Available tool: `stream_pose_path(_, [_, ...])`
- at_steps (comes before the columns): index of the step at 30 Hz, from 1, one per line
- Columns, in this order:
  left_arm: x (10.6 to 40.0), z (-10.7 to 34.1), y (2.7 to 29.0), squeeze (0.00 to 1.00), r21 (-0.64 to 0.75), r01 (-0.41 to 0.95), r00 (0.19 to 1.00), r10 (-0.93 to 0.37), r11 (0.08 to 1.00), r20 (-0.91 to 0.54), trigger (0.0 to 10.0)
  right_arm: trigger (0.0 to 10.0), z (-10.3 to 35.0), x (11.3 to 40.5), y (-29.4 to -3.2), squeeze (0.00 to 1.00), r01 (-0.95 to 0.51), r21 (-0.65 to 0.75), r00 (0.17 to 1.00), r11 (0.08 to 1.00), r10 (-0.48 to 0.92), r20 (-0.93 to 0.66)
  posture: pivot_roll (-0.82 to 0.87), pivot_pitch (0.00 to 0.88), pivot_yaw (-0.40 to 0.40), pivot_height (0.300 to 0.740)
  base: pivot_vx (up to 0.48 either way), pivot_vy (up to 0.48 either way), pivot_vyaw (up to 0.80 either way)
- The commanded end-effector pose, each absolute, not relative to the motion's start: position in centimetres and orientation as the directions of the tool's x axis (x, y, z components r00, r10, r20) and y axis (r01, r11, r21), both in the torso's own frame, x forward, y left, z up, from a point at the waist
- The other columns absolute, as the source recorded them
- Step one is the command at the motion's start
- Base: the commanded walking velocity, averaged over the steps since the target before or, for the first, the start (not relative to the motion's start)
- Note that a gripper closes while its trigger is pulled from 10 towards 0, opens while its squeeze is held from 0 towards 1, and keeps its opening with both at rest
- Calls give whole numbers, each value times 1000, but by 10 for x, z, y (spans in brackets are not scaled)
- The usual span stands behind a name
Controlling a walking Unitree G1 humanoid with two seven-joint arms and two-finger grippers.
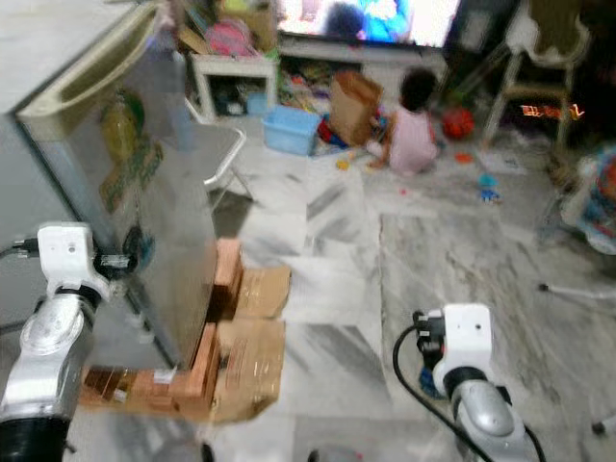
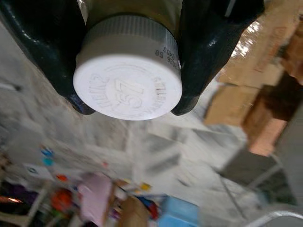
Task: Restocking fridge
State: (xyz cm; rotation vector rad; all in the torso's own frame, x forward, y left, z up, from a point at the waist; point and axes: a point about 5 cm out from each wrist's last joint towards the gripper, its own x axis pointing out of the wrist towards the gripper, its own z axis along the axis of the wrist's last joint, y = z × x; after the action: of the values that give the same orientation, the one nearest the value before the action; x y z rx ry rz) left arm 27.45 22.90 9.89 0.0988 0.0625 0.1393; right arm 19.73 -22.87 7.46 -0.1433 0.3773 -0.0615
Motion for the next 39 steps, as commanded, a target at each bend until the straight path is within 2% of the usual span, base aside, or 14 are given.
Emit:
stream_pose_path(1, [280, 103, 228, 0, 92, -129, 990, 133, 987, -36, 10000, 10000, 81, 198, -229, 0, 30, -149, 938, 988, -80, -339, -3, 0, -46, 740, 0, 0, 0])
stream_pose_path(9, [295, 97, 206, 0, 48, -4, 998, 7, 999, -67, 10000, 10000, 81, 200, -228, 0, 25, -143, 936, 989, -74, -344, -11, 0, -46, 740, 0, 0, 0])
stream_pose_path(23, [317, 100, 192, 0, 22, 43, 998, -42, 999, -44, 10000, 10000, 82, 206, -226, 0, 32, -146, 937, 989, -81, -340, -18, 0, -43, 740, 0, 0, 0])
stream_pose_path(30, [313, 99, 164, 0, 26, 219, 975, -217, 975, -43, 10000, 10000, 81, 206, -226, 0, 38, -149, 936, 988, -88, -342, -17, 0, -38, 740, 0, 0, 0])
stream_pose_path(39, [321, 97, 155, 0, 33, 223, 974, -221, 974, -55, 10000, 10000, 81, 208, -225, 0, 37, -146, 936, 989, -86, -341, -13, 0, -43, 740, 0, 0, 0])
